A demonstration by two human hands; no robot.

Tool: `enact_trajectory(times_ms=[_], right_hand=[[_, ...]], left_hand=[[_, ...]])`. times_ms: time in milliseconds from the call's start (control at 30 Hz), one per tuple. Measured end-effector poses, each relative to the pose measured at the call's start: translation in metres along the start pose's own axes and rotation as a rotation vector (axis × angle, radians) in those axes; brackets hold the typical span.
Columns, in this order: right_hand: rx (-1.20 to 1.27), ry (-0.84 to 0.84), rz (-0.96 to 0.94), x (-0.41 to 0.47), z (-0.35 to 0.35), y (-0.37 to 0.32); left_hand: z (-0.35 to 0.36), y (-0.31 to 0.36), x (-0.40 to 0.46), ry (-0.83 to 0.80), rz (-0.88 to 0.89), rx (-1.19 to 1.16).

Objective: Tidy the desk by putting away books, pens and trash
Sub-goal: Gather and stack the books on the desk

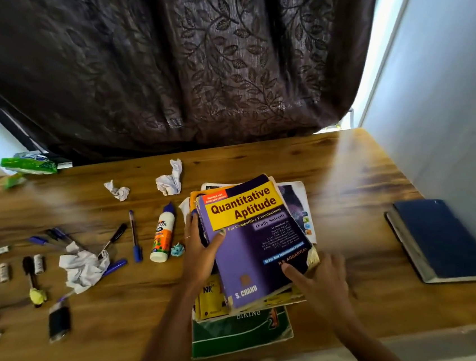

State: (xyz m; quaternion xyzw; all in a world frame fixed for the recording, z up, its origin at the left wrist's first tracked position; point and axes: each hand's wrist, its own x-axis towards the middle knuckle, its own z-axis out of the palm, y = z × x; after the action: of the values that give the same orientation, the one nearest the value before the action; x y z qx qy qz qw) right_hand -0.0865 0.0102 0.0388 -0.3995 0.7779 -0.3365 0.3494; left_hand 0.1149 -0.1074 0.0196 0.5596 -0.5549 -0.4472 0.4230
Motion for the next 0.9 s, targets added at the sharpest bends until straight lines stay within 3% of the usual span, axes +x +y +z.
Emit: enact_trajectory(times_ms=[67, 100, 233, 533, 667, 833, 900], right_hand=[[-0.205, 0.089, -0.133, 0.009, -0.006, 0.002], [-0.184, 0.053, -0.154, 0.014, -0.007, 0.001], [0.313, -0.236, -0.044, 0.025, -0.004, -0.015], [0.32, -0.168, 0.009, 0.02, 0.009, -0.018], [0.333, -0.22, 0.002, 0.01, 0.016, -0.017], [-0.097, -0.047, -0.118, 0.001, 0.034, -0.019], [-0.1, -0.053, -0.122, 0.003, 0.033, -0.017]], left_hand=[[-0.002, -0.002, -0.003, -0.002, -0.046, -0.097], [-0.003, -0.003, -0.005, -0.012, -0.055, -0.154], [-0.004, -0.006, -0.012, -0.027, -0.086, -0.226], [-0.006, -0.003, -0.011, -0.104, -0.159, -0.251], [-0.007, -0.002, -0.01, -0.105, -0.203, -0.313], [-0.008, 0.0, -0.008, -0.064, -0.269, -0.412], [-0.007, 0.002, -0.009, -0.067, -0.267, -0.385]])
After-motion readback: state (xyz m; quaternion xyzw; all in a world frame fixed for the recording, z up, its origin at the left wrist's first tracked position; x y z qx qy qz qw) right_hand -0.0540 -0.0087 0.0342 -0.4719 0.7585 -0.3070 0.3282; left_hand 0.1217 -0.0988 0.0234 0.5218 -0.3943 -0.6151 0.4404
